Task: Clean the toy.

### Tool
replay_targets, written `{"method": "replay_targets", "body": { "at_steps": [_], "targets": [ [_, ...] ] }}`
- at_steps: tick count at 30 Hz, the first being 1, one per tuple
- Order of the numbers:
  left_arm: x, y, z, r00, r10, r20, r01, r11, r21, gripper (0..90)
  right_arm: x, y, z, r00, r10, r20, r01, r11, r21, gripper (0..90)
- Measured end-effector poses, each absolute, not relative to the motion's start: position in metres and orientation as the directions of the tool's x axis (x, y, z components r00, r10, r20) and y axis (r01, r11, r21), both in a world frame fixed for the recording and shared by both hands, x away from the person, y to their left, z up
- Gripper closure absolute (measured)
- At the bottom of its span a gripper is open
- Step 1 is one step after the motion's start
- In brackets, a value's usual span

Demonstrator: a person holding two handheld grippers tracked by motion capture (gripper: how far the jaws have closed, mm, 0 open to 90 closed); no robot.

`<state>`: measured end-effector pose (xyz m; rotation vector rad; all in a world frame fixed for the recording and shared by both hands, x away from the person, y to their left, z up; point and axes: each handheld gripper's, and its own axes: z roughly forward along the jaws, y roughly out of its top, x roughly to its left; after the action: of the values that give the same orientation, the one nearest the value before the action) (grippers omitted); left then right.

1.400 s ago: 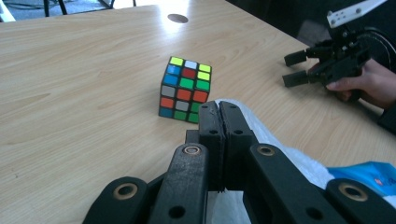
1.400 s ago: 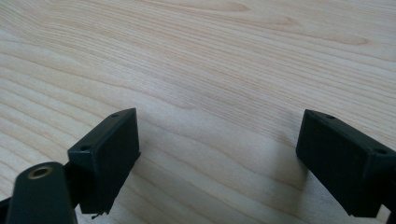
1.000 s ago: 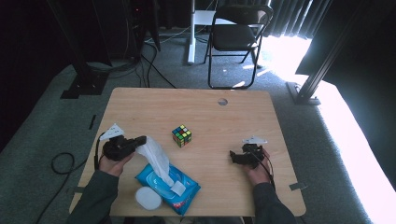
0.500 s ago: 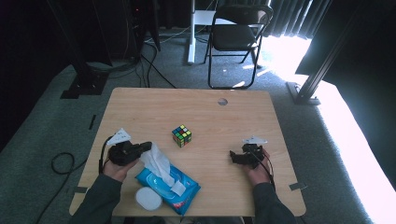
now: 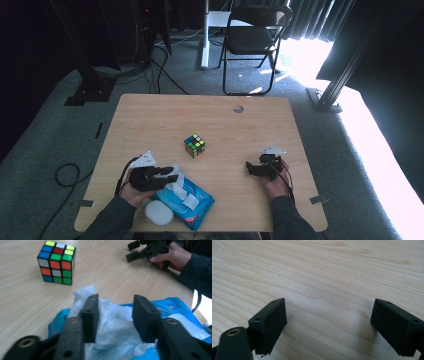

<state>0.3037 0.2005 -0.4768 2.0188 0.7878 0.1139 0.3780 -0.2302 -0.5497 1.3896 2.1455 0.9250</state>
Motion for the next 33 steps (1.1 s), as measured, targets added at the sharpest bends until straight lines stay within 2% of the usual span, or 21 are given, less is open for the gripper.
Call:
{"method": "replay_targets", "body": {
  "at_steps": [3, 8, 12, 16, 22, 30, 33],
  "targets": [
    [0.302, 0.199, -0.48, 0.779, 0.602, -0.175, 0.475, -0.384, 0.792, 45.0, 0.378, -0.23, -0.55, -0.412, 0.911, 0.009, 0.632, 0.279, 0.723, 12.9],
    [0.302, 0.195, -0.485, 0.77, 0.627, -0.116, 0.471, -0.437, 0.766, 44.4, 0.378, -0.23, -0.55, -0.412, 0.911, 0.009, 0.632, 0.279, 0.723, 12.9],
    [0.3, 0.194, -0.484, 0.77, 0.631, -0.094, 0.465, -0.455, 0.759, 55.4, 0.378, -0.23, -0.55, -0.412, 0.911, 0.009, 0.632, 0.279, 0.723, 13.0],
    [0.297, 0.19, -0.483, 0.792, 0.604, -0.085, 0.444, -0.477, 0.758, 72.1, 0.378, -0.23, -0.55, -0.412, 0.911, 0.009, 0.631, 0.279, 0.723, 12.9],
    [0.297, 0.191, -0.48, 0.796, 0.597, -0.099, 0.441, -0.461, 0.77, 84.2, 0.378, -0.23, -0.55, -0.412, 0.911, 0.009, 0.632, 0.279, 0.723, 12.9],
    [0.301, 0.195, -0.476, 0.772, 0.63, -0.078, 0.435, -0.436, 0.788, 86.6, 0.378, -0.23, -0.55, -0.412, 0.911, 0.009, 0.631, 0.279, 0.723, 12.9],
    [0.305, 0.199, -0.474, 0.738, 0.673, -0.048, 0.438, -0.422, 0.794, 87.1, 0.378, -0.23, -0.55, -0.413, 0.911, 0.009, 0.631, 0.279, 0.724, 12.9]
  ]
}}
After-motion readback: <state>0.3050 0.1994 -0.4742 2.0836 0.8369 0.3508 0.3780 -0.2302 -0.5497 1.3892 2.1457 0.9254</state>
